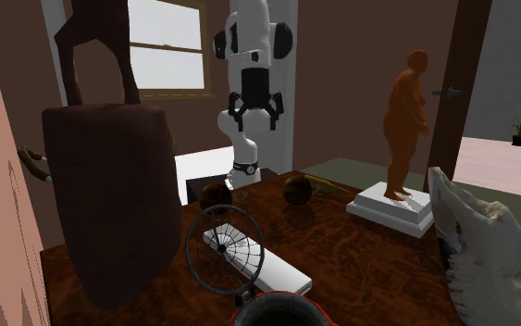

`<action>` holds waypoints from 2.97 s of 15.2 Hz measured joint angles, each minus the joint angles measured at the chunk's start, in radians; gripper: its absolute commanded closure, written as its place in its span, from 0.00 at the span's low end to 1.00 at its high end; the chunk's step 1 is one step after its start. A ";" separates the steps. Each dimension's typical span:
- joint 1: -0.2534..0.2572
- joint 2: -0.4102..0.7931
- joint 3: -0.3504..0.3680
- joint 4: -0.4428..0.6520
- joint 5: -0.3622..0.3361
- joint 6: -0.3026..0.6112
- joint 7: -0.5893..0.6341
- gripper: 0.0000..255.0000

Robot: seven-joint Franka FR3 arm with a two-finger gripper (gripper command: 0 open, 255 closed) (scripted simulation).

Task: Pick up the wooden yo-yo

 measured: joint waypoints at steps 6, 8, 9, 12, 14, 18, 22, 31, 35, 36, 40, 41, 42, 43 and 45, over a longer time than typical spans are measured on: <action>-0.021 0.208 -0.093 0.154 0.115 0.050 -0.100 0.00; -0.030 0.280 -0.115 0.211 0.164 0.059 -0.130 0.00; -0.038 0.317 -0.126 0.240 0.191 0.061 -0.149 0.00; -0.067 0.430 -0.151 0.335 0.275 0.061 -0.202 0.00; -0.097 0.513 -0.162 0.419 0.334 0.043 -0.238 0.00; -0.128 0.598 -0.162 0.472 0.395 0.058 -0.274 0.00; -0.130 0.615 -0.158 0.440 0.411 0.103 -0.291 0.00; -0.132 0.624 -0.156 0.434 0.419 0.122 -0.298 1.00; -0.132 0.623 -0.156 0.433 0.419 0.122 -0.298 1.00; -0.131 0.621 -0.156 0.435 0.417 0.116 -0.296 1.00; -0.130 0.607 -0.161 0.462 0.403 0.075 -0.282 1.00; -0.130 0.602 -0.162 0.469 0.400 0.064 -0.278 1.00; -0.130 0.596 -0.163 0.474 0.396 0.054 -0.275 1.00; -0.130 0.595 -0.164 0.486 0.393 0.041 -0.270 1.00; -0.130 0.590 -0.166 0.508 0.387 0.016 -0.264 1.00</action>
